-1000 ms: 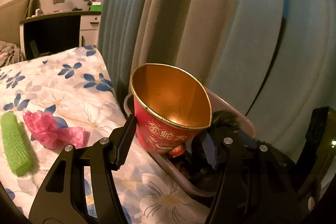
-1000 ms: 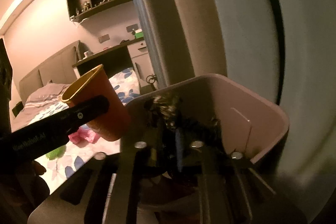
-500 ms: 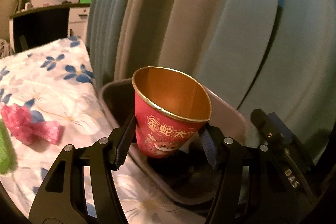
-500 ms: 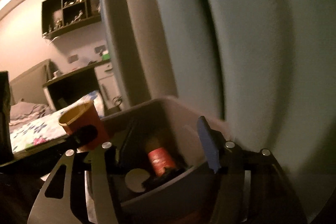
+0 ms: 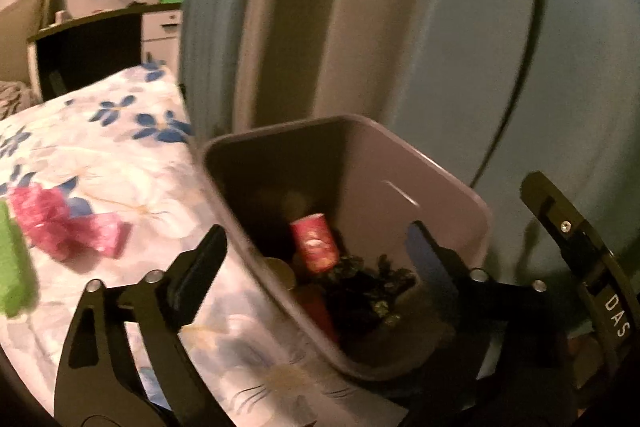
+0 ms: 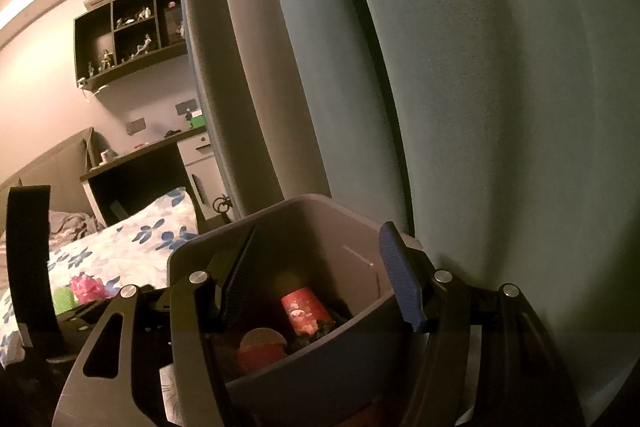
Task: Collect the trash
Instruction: 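Open both tools over the grey bin to drop bag and cup, then move both tools back over the bed toward the green mesh and pink bag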
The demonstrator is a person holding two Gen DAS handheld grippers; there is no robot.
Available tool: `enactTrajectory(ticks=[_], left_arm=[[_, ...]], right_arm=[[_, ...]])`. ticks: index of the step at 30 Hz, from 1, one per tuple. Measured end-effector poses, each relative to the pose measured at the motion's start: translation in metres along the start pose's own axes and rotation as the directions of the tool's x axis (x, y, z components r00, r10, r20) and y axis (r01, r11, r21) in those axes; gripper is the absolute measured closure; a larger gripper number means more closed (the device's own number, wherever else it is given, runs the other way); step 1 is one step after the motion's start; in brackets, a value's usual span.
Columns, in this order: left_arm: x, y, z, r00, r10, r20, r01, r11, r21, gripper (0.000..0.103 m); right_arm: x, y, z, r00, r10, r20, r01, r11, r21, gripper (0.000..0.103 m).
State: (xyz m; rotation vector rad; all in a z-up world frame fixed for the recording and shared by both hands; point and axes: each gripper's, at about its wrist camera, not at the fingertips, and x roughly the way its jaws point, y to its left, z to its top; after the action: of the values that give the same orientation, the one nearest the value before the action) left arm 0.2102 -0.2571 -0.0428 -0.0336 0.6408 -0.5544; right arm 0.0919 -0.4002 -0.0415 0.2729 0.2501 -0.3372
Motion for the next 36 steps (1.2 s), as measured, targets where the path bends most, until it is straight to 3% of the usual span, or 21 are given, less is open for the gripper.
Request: enactTrajectory(ticks=[13,21,36], left_arm=[[-0.043,0.041,-0.007,0.985,0.169,0.024,-0.165,0.98,-0.113,0.01],[-0.068,0.071,-0.009,0.966,0.256,0.03,-0.247,0.953,-0.177,0.01],[-0.105,0.126,-0.011,0.924,0.382,0.028,-0.361,0.893,-0.271,0.01]], right_arm=[[-0.009,0.017,0.0,1.0,0.027,-0.015,-0.027,0.999,-0.022,0.037],[-0.016,0.028,0.002,0.999,0.035,-0.004,-0.035,0.999,-0.029,0.027],[-0.012,0.07,-0.001,0.994,0.106,-0.037,-0.109,0.992,-0.068,0.027]])
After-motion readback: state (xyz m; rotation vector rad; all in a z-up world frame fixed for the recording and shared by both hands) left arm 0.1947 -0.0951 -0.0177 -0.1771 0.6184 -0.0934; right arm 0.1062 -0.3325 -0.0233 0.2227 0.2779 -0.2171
